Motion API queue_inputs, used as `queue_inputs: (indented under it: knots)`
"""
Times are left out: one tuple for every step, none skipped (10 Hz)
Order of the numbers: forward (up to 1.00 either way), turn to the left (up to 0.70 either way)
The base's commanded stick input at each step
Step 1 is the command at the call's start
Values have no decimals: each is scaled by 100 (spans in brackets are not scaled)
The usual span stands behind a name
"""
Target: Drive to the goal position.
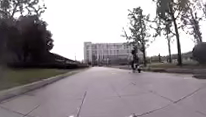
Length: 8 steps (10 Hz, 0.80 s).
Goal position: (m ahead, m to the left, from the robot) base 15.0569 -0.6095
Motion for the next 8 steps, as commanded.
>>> queue_inputs:
  knots:
    - [70, 0]
    - [70, 0]
    - [70, 0]
    - [70, 0]
    - [70, 0]
    - [70, 0]
    - [70, 0]
    - [70, 0]
